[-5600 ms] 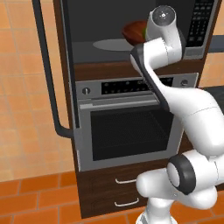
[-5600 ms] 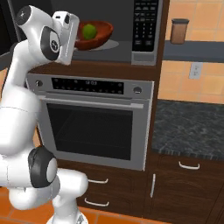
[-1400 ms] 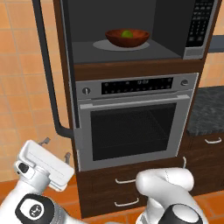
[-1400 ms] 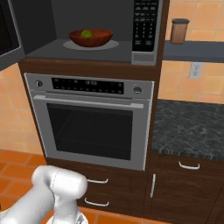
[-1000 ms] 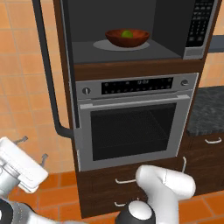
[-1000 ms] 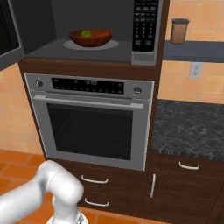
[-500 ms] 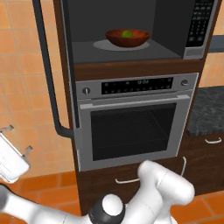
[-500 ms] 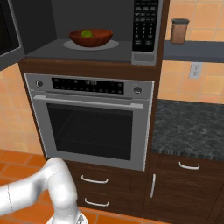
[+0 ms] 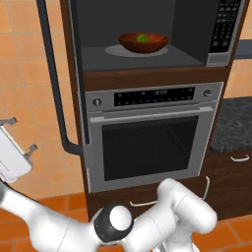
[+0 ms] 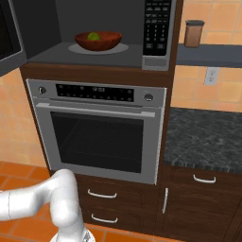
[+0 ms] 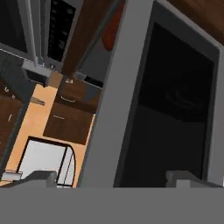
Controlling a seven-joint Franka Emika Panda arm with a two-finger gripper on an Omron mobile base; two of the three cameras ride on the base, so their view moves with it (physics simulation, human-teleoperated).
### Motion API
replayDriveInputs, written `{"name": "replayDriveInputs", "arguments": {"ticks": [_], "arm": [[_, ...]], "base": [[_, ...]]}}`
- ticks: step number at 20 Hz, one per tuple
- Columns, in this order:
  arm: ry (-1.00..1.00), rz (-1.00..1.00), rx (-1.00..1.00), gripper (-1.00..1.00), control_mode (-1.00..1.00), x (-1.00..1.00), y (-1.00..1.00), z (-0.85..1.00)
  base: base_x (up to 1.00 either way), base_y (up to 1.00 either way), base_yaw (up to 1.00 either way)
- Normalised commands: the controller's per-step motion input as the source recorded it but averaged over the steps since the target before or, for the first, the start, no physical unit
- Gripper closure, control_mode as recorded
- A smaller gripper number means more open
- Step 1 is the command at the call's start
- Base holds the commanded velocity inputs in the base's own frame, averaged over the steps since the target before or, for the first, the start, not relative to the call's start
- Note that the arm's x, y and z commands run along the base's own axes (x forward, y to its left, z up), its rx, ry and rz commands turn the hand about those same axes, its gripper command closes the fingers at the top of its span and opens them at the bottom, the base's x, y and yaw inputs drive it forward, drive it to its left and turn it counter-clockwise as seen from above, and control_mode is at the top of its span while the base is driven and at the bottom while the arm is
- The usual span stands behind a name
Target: Pick the lime from the sink and place it in the bowl. Then pick the bowl and place it in the microwave. Then close the microwave door and press the start button.
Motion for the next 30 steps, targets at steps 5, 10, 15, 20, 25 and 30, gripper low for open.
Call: {"name": "replayDriveInputs", "arguments": {"ticks": [5, 10, 15, 20, 25, 30], "arm": [[-0.1, 0.0, 0.07, -1.0, -1.0, -0.06, -0.93, 0.23], [-0.02, 0.0, 0.03, -1.0, -1.0, -0.02, -1.0, 0.02], [-0.04, 0.03, 0.02, -1.0, -1.0, -0.19, -1.0, 0.01], [-0.07, 0.03, 0.01, -1.0, -1.0, -0.41, -1.0, 0.03], [-0.16, 0.02, 0.0, -1.0, -1.0, -0.46, -0.93, 0.38], [-0.18, 0.09, 0.0, -1.0, -1.0, -0.57, -0.9, 0.68]], "base": [[0.0, 0.0, 0.0], [0.0, 0.0, 0.0], [0.0, 0.0, 0.0], [0.0, 0.0, 0.0], [0.0, 0.0, 0.0], [0.0, 0.0, 0.0]]}}
